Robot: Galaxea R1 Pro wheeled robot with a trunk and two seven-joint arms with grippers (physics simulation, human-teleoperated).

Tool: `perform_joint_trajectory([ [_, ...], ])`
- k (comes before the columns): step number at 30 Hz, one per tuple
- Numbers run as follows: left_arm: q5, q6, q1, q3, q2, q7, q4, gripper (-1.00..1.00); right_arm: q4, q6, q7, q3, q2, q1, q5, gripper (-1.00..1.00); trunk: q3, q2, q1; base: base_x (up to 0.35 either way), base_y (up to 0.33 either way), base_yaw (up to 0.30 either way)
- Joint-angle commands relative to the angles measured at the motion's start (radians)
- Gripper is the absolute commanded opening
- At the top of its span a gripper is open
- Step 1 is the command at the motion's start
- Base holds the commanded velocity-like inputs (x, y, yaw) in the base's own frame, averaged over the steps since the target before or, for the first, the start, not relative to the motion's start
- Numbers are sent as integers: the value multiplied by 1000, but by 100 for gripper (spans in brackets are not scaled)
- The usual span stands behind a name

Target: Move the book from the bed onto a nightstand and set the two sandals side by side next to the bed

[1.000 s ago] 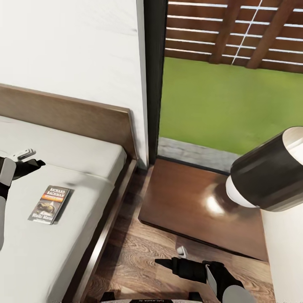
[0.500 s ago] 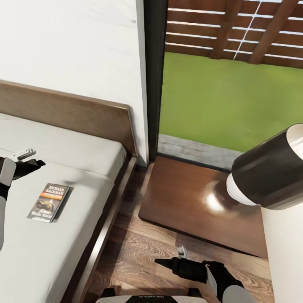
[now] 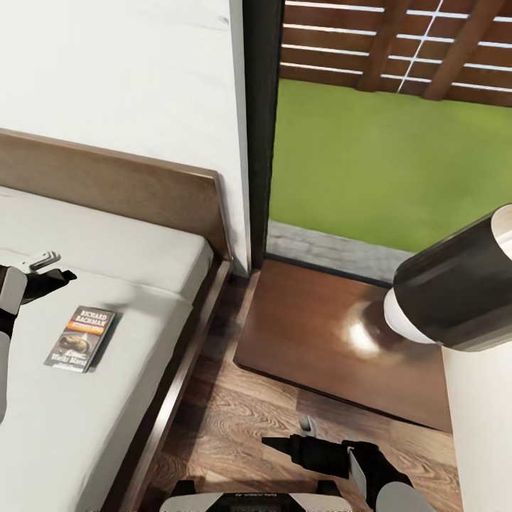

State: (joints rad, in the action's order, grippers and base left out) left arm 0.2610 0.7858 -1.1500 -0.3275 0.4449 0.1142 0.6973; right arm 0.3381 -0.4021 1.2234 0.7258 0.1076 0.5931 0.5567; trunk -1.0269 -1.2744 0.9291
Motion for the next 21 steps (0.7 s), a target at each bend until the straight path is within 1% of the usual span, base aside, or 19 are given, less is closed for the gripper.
perform_joint_trajectory([
  [1,11,4,0,-1,0,8,1,100,2,-10,5,8,1,1,8,100,-2,0,0,0,0,0],
  [12,11,4,0,1,0,8,1,100,2,-10,5,8,1,1,8,100,-19,0,0,0,0,0],
  [21,12,4,0,1,0,8,1,100,2,-10,5,8,1,1,8,100,-25,0,0,0,0,0],
])
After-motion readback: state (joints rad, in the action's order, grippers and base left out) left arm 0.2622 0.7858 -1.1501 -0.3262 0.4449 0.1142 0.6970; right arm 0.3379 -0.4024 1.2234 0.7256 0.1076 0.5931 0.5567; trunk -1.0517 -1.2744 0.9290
